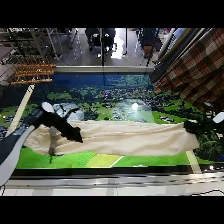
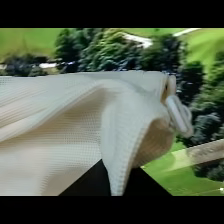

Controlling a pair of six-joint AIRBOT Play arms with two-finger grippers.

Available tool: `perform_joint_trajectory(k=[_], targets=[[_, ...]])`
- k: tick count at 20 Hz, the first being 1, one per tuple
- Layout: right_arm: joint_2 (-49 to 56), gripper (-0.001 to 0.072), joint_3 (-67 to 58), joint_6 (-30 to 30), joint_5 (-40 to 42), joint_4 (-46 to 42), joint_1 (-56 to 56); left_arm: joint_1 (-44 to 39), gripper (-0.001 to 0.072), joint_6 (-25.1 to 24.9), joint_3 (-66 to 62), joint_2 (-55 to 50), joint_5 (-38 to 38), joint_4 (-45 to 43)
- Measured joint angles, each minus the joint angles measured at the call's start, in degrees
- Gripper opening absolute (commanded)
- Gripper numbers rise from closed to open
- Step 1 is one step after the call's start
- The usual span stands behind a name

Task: Fold the clothes and pants, and hang the long-sleeved shirts on hangers.

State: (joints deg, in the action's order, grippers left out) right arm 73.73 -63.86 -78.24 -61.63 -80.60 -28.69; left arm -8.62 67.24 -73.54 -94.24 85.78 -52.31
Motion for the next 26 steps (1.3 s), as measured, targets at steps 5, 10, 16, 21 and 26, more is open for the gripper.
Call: perform_joint_trajectory(k=[5, 10, 16, 21, 26], targets=[[-7.56, 0.0026, -0.44, -2.03, -4.15, 1.77, 7.43, -5.11, 0.0021, 2.25, 2.38, -1.40, -10.64, -2.01], [-8.20, 0.0026, -0.55, -10.84, -2.69, 6.47, 30.56, 0.46, 0.0021, 4.81, -2.27, 2.38, -11.72, -1.05], [6.01, 0.0552, -3.37, -23.93, 14.60, 8.28, 59.82, 9.57, 0.0022, 5.90, -5.92, 11.91, -9.44, -0.07], [11.39, 0.0544, -12.94, -21.03, 10.47, 4.26, 61.57, 12.00, 0.0022, 6.03, -6.25, 12.85, -5.64, -2.82], [2.29, 0.0545, -8.92, -12.79, -0.96, 4.00, 40.92, 12.33, 0.0023, 6.05, -5.53, 11.43, -3.21, -4.87]])
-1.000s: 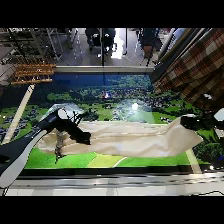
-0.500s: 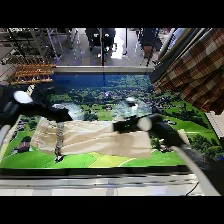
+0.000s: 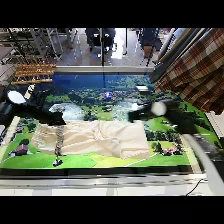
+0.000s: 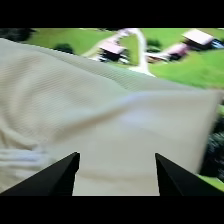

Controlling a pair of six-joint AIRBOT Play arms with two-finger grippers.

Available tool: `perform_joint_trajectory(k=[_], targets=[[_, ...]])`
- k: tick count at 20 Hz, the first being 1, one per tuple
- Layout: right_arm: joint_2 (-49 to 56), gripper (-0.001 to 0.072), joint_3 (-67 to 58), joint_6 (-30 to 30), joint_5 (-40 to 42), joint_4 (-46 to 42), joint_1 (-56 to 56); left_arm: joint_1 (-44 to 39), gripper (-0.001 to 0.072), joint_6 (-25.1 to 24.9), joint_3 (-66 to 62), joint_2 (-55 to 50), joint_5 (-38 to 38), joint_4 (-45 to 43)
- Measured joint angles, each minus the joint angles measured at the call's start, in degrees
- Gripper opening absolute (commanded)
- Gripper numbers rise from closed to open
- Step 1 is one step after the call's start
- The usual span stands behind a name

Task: Fold the clothes and pants, and hang the long-sleeved shirts on hangers.

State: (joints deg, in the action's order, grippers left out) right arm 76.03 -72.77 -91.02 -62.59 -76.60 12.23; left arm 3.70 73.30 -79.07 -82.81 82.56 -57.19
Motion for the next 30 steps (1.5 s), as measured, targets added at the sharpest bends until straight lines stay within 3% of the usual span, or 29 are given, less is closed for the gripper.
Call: perform_joint_trajectory(k=[2, 6, 13, 14, 15, 17, 21, 27, 30], targets=[[-2.32, 0.0545, 5.92, 7.78, -4.44, 6.95, -9.86, -0.20, 0.0023, 0.00, 0.20, -0.31, 0.22, -0.17], [-0.85, 0.0544, 15.61, 24.00, -5.75, 22.80, -23.82, -0.81, 0.0023, 0.00, 0.39, -0.55, 0.63, 0.22], [14.80, 0.0543, 16.13, 43.15, -8.31, 36.06, -29.31, -1.31, 0.0023, -1.09, 0.42, -0.59, 2.21, 0.57], [16.70, 0.0503, 15.80, 45.05, -9.25, 37.51, -28.89, -1.40, 0.0023, -1.33, 0.42, -0.59, 2.34, 0.55], [18.51, 0.0412, 15.52, 46.86, -10.03, 38.84, -28.17, -1.55, 0.0023, -1.46, 0.42, -0.59, 2.49, 0.57], [21.24, 0.0028, 14.88, 49.20, -9.81, 40.13, -26.45, -2.10, 0.0023, -1.70, 0.42, -0.59, 2.78, 0.59], [21.79, 0.0026, 11.10, 49.99, -11.19, 39.26, -25.75, -4.46, 0.0022, -1.92, 0.42, -0.70, 2.95, 0.55], [8.46, 0.0026, 3.89, 29.05, -8.72, 15.06, -35.78, -8.76, 0.0023, -1.95, 1.46, -3.37, 1.14, -2.69], [2.32, 0.0026, -0.33, 23.89, -13.99, 8.11, -38.58, -12.72, 0.0022, -1.97, 2.93, -7.69, -4.13, -2.97]])
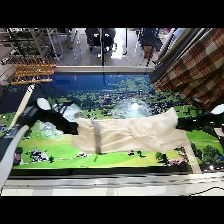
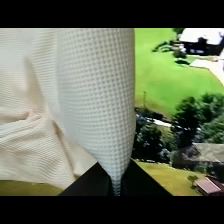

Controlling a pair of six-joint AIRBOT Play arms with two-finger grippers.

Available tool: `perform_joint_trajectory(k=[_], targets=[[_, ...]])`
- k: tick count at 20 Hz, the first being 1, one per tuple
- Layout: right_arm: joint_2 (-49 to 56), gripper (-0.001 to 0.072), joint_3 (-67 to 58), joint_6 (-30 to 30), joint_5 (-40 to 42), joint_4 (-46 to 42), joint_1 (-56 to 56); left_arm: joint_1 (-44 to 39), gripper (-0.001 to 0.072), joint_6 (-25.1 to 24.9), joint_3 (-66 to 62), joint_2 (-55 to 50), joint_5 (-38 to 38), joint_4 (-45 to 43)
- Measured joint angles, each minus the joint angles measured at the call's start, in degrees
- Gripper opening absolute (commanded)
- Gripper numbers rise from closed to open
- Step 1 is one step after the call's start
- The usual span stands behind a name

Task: Fold the clothes and pants, and hang the long-sleeved shirts on hangers.

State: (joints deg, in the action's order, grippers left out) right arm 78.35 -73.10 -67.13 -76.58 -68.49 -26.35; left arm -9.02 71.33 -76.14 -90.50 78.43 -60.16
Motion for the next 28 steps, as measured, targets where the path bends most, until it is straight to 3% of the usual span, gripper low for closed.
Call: perform_joint_trajectory(k=[3, 7, 12, 13, 14, 15, 17, 20, 25, 28], targets=[[-4.72, 0.0026, -5.51, -4.66, -5.01, -2.71, 4.50, -3.74, 0.0022, -0.15, 0.52, -4.94, -6.21, 2.01], [-7.26, 0.0026, -11.45, -14.80, -7.08, -4.07, 22.47, -3.78, 0.0022, 0.24, -0.92, -5.86, -8.28, 5.11], [-1.14, 0.0033, -13.35, -25.14, 6.95, -4.63, 50.53, 4.81, 0.0022, 1.90, -6.23, 4.98, 9.01, 6.38], [1.38, 0.0124, -13.51, -26.38, 11.30, -4.50, 55.15, 7.13, 0.0022, 1.99, -6.71, 8.11, 11.61, 6.36], [4.50, 0.0371, -13.75, -27.41, 16.22, -3.87, 59.58, 9.14, 0.0022, 2.03, -7.02, 10.93, 13.29, 6.40], [7.43, 0.0512, -14.43, -27.69, 19.91, -3.17, 62.97, 11.08, 0.0023, 2.21, -7.26, 13.66, 14.51, 6.36], [12.61, 0.0525, -17.00, -27.98, 23.28, -2.71, 67.32, 13.44, 0.0022, 2.19, -7.48, 17.53, 16.13, 6.62], [14.21, 0.0525, -21.88, -27.71, 21.84, -5.62, 66.47, 13.60, 0.0022, 2.01, -6.64, 19.54, 15.80, 6.62], [5.88, 0.0508, -20.50, -24.83, 10.67, -8.24, 49.09, 6.69, 0.0022, 0.87, -3.56, 14.29, 5.11, 6.67], [1.86, 0.0631, -12.20, -19.58, 4.46, -1.27, 36.94, 1.14, 0.0022, -0.55, -2.95, 6.47, -1.16, 6.62]])
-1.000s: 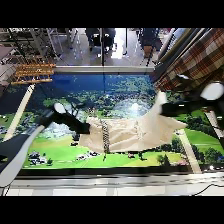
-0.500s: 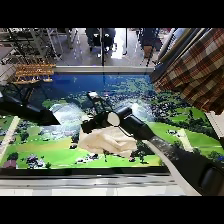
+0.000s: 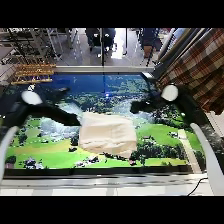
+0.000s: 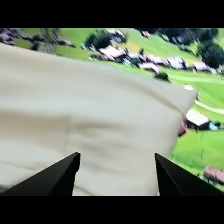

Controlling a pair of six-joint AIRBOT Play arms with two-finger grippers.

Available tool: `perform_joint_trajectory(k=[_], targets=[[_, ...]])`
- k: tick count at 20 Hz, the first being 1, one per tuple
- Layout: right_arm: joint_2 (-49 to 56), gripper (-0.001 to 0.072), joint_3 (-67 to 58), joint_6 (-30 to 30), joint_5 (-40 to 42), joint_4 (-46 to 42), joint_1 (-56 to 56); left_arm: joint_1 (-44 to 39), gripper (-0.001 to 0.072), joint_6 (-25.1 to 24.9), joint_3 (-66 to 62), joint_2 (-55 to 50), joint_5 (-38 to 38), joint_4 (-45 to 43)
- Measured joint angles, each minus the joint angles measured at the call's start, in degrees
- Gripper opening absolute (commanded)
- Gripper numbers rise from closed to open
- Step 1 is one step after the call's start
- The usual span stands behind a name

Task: Fold the clothes and pants, and hang the long-sleeved shirts on hangers.

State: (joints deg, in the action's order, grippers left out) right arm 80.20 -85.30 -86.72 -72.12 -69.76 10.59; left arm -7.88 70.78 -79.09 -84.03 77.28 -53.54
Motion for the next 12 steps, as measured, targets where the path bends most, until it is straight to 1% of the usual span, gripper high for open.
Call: perform_joint_trajectory(k=[1, 3, 4, 6, 9, 12], targets=[[-0.61, 0.0665, 3.98, 2.38, -0.85, 3.72, -3.58, -1.33, 0.0021, 0.00, 0.11, -3.15, -1.42, -0.39], [-0.52, 0.0666, 11.76, 7.13, -0.31, 10.23, -9.14, -2.45, 0.0022, 1.36, 0.22, -8.87, -3.41, -1.18], [0.37, 0.0700, 14.91, 9.51, 0.50, 13.22, -11.02, -2.47, 0.0022, 2.25, 0.26, -11.54, -4.11, -1.42], [4.04, 0.0703, 18.97, 14.43, 1.97, 18.56, -13.68, -1.90, 0.0021, 3.98, 0.28, -15.54, -4.46, -1.55], [12.41, 0.0703, 19.76, 22.08, 2.12, 27.28, -15.39, -0.83, 0.0021, 5.66, 0.26, -18.73, -3.82, -1.05], [20.35, 0.0700, 17.00, 27.23, -0.94, 33.79, -14.49, -0.35, 0.0022, 6.40, 0.22, -19.80, -2.73, -1.07]])
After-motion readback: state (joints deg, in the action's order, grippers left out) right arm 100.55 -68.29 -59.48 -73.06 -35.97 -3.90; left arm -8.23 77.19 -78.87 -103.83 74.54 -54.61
